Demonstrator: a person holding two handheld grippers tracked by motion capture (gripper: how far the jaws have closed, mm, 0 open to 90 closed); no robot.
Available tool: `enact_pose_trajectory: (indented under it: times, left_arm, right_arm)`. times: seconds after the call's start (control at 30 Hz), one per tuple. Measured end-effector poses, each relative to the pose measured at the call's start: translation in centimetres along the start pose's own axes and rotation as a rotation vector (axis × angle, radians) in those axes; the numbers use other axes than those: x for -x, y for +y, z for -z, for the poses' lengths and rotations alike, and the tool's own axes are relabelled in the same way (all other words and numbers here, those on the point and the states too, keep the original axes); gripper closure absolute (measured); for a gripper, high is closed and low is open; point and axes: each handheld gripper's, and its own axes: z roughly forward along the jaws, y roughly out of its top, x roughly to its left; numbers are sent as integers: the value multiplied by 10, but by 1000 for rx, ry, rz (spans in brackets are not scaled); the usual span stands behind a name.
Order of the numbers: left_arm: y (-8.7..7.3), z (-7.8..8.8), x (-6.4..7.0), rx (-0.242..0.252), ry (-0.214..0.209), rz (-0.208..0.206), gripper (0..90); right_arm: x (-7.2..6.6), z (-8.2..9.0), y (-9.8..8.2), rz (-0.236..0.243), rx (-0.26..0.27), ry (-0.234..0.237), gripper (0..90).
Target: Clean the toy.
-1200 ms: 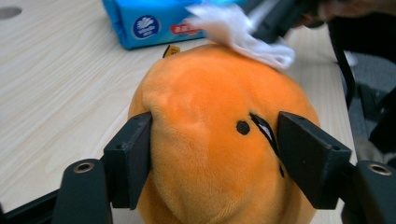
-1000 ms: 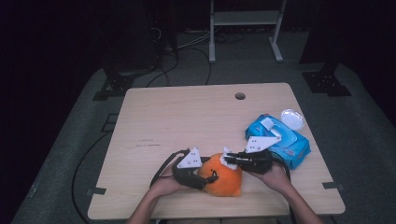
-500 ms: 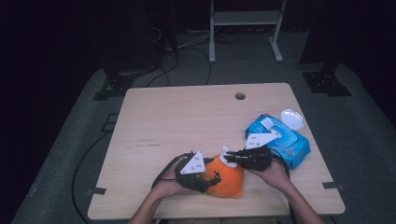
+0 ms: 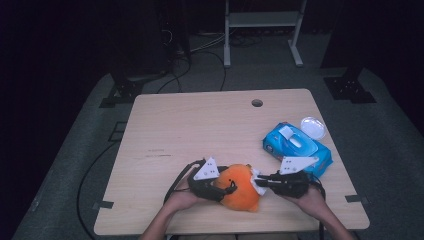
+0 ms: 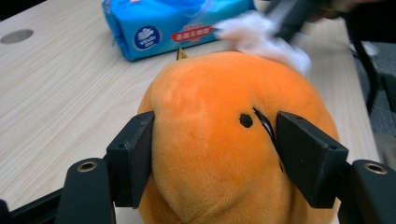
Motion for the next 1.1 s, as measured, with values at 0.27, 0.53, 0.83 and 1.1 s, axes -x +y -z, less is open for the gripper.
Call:
enact_pose_trajectory:
  times: [0.27,0.53,0.83,1.1]
  left_arm:
    - [1,10,-13,65,-56,73,196]
    - [0,2,-9,36,-24,109,352]
    - [4,-1,-11,57,-56,165,216]
    - [6,-3,-9,71,-51,150,362]
  right_arm:
    - [14,-8,0,-7,14,-76,834]
    - [-4,-4,4,53,21,-72,834]
    - [-22,-15,15,142,15,-59,834]
    - [-17,5,0,122,3,-118,834]
